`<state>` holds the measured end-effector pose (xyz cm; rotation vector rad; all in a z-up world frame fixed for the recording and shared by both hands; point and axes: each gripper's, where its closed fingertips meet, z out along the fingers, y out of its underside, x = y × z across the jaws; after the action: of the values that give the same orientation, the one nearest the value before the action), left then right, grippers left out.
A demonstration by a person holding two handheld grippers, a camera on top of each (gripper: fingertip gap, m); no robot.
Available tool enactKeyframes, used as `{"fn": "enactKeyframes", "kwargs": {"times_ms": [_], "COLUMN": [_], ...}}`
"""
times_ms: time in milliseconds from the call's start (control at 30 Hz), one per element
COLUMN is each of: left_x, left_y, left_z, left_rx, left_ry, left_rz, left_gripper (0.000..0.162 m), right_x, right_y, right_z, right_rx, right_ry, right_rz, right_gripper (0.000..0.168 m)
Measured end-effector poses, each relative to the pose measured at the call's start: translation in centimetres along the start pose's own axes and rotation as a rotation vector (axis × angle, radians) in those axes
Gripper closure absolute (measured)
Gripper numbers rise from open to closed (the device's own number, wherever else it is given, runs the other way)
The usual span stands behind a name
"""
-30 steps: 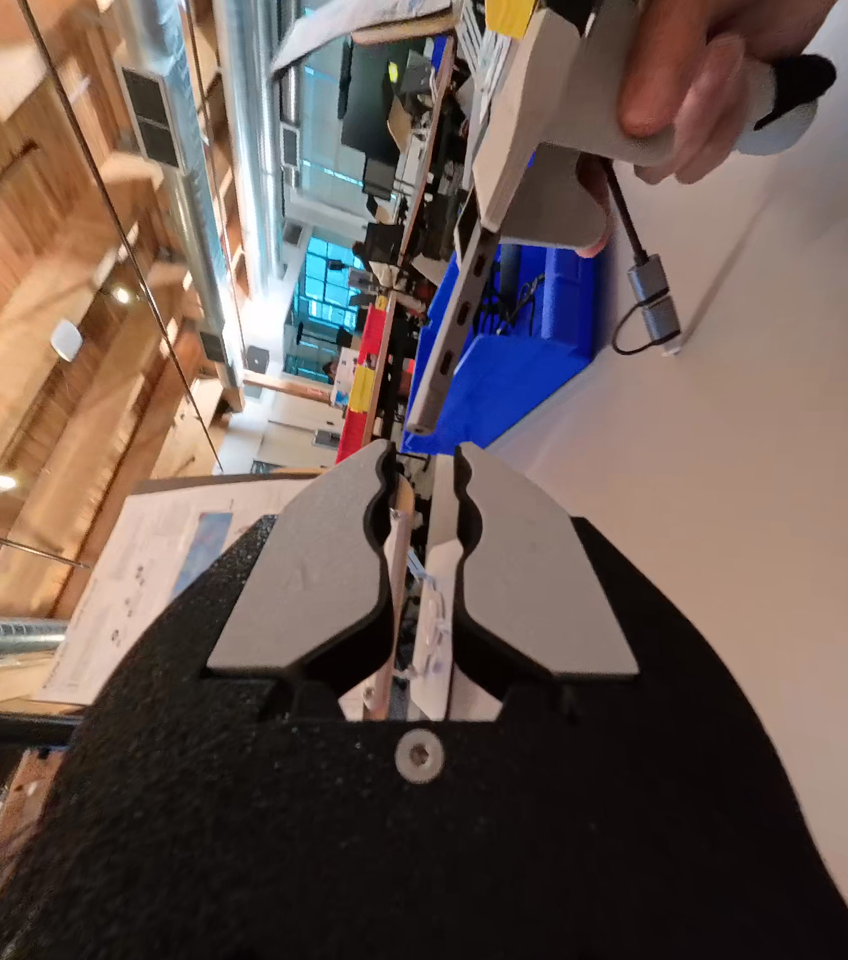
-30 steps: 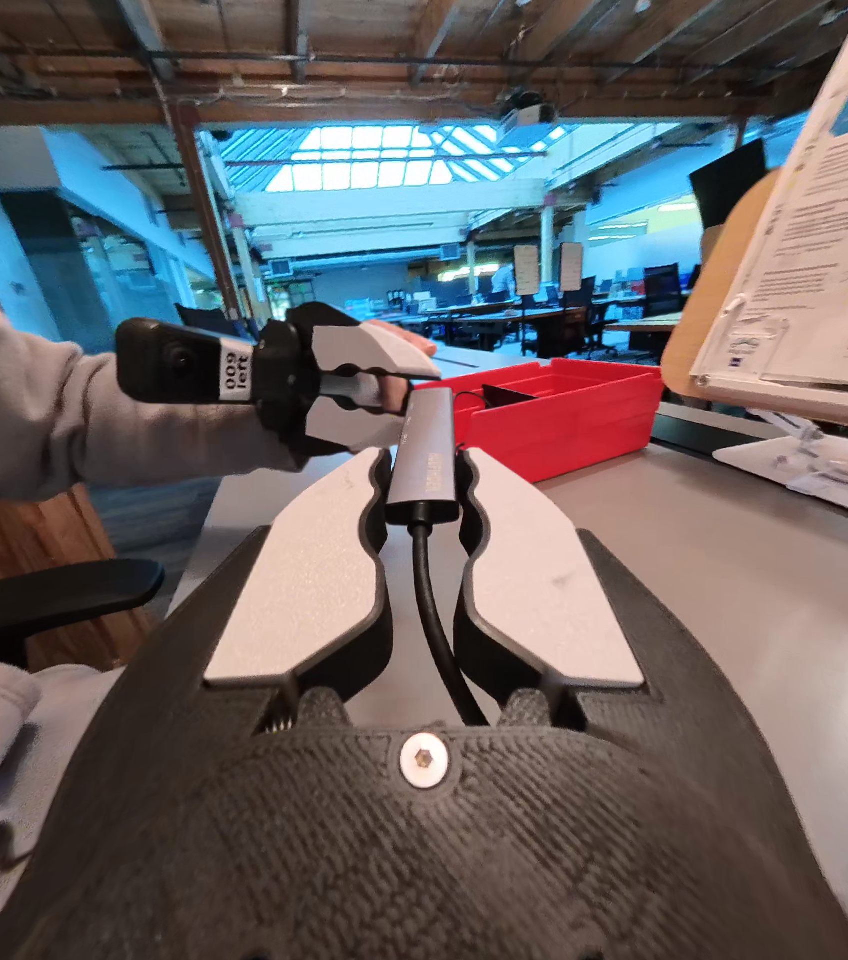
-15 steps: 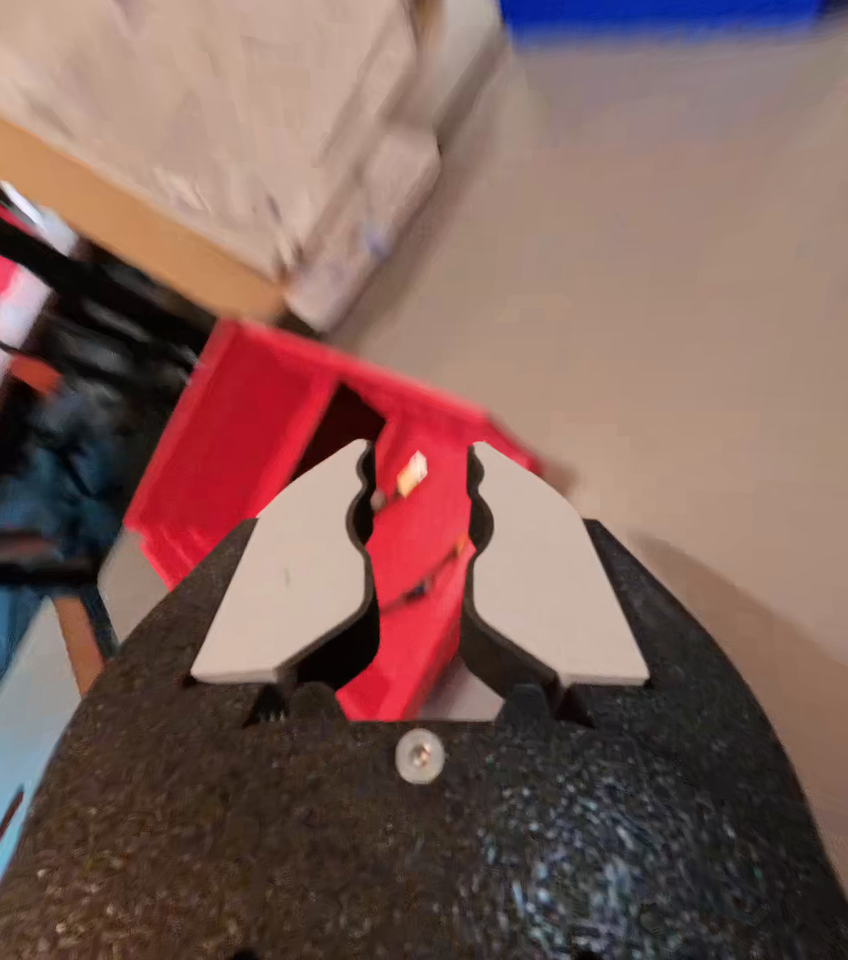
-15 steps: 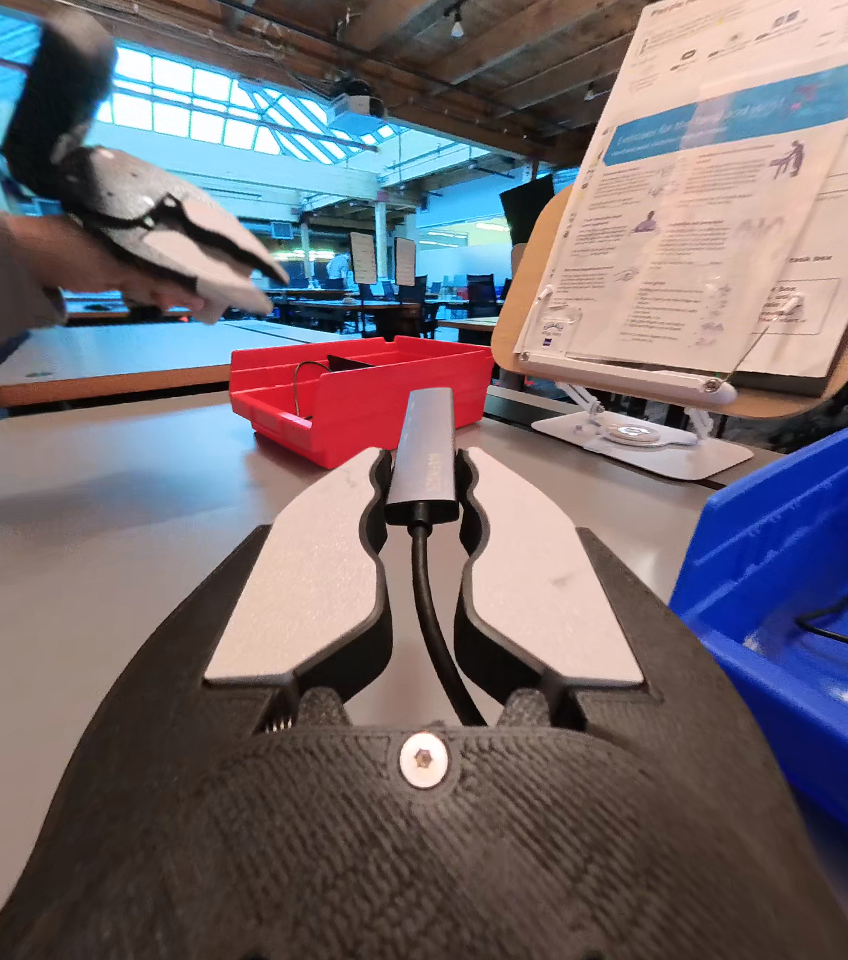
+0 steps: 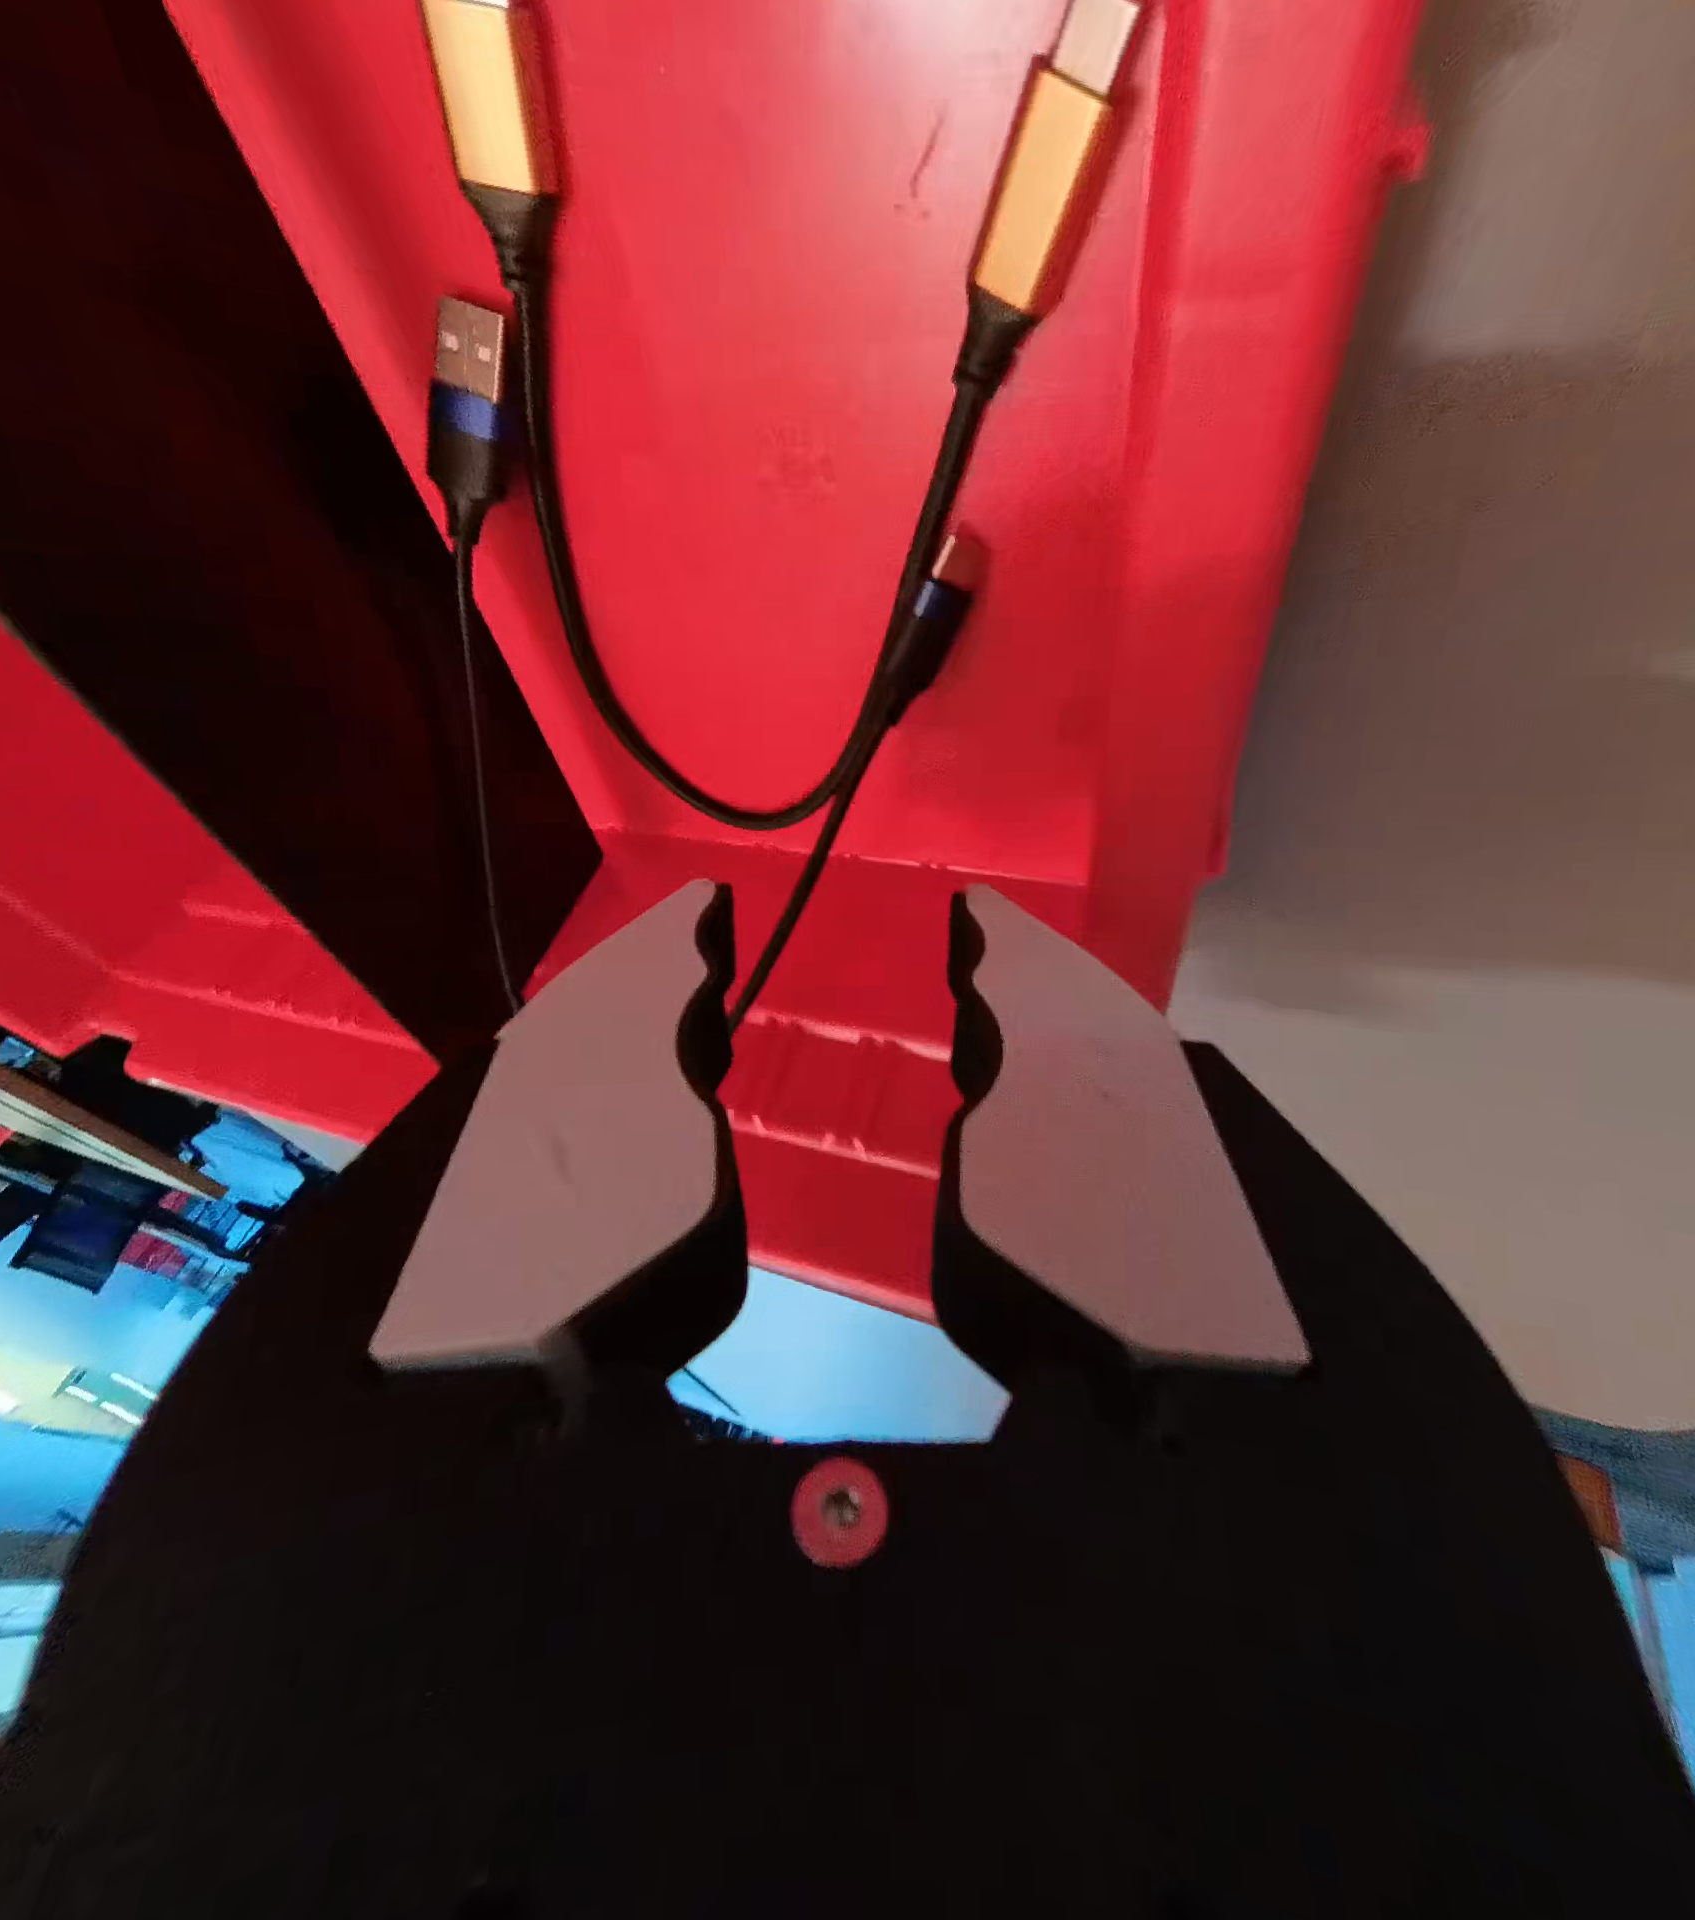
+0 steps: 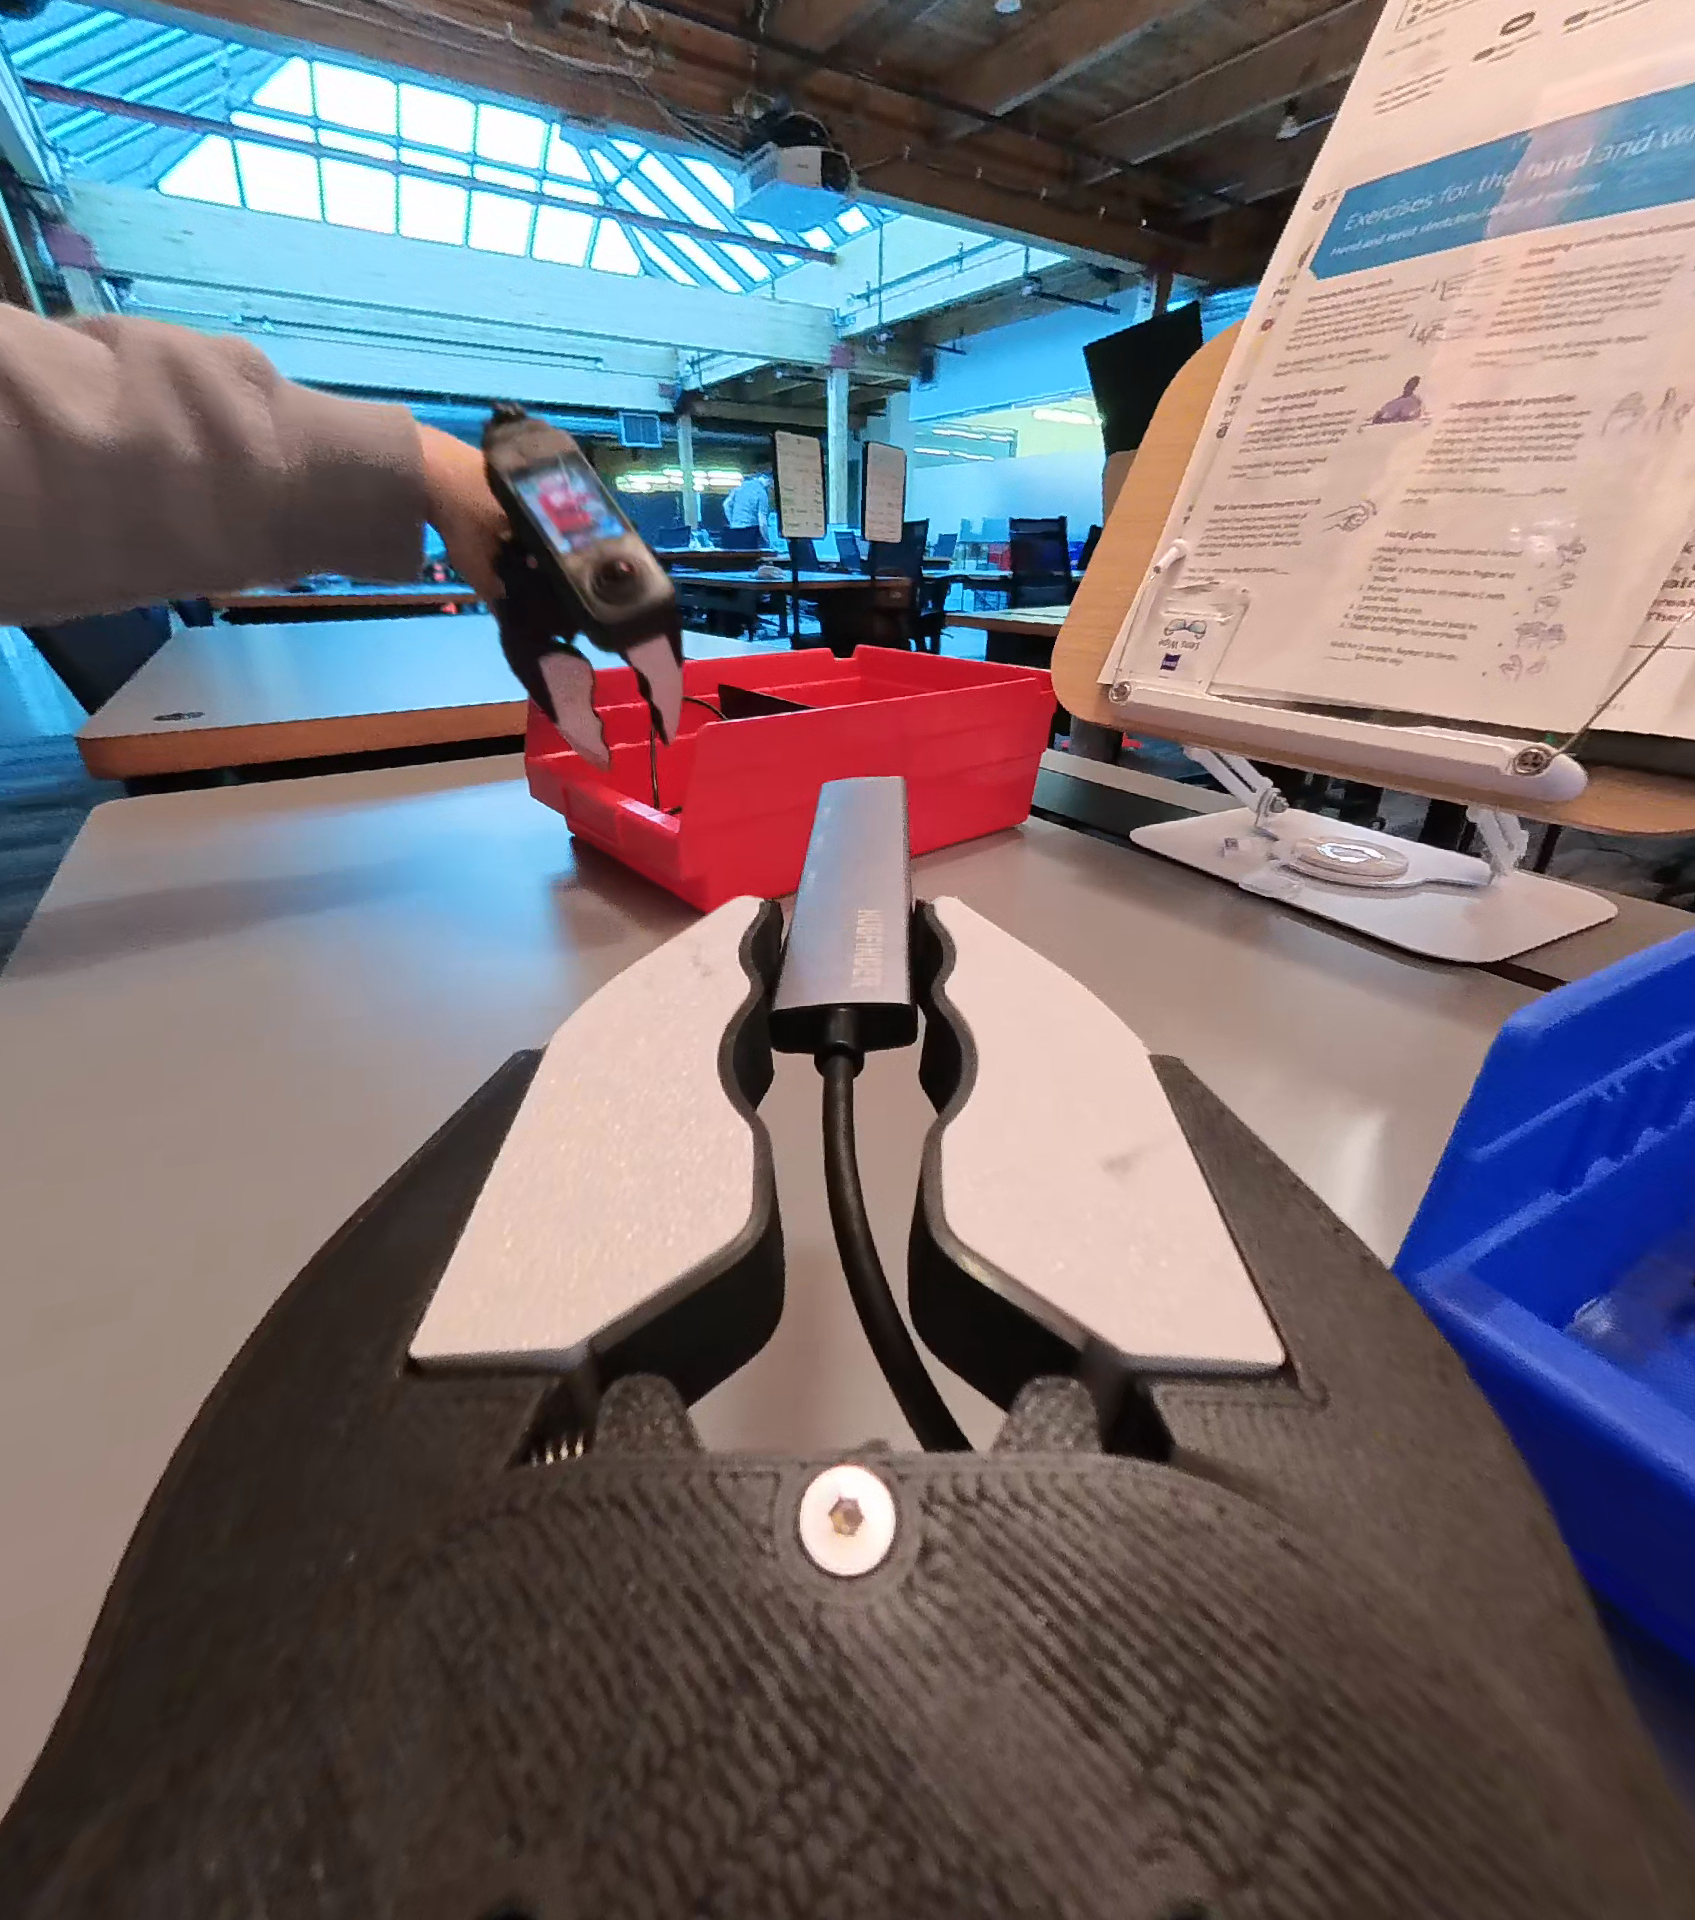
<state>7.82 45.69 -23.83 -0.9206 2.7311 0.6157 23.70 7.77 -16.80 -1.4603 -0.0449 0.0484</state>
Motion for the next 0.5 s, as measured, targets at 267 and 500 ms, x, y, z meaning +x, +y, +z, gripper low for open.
{"fn": "enactKeyframes", "kwargs": {"times_ms": [267,500], "left_x": [0.0,-3.2], "left_y": [0.1,-1.0], "left_z": [4.0,-1.5], "left_rx": [-0.111,0.102], "left_ry": [0.062,-0.079], "left_rz": [0.012,-0.274], "left_gripper": [0.156,0.16], "right_x": [0.5,0.2], "right_y": [-0.6,-0.3], "right_z": [-0.6,-0.3], "right_rx": [0.05,0.029], "right_ry": [0.015,0.008], "right_rz": [0.032,0.006], "right_gripper": [0.144,0.144]}}
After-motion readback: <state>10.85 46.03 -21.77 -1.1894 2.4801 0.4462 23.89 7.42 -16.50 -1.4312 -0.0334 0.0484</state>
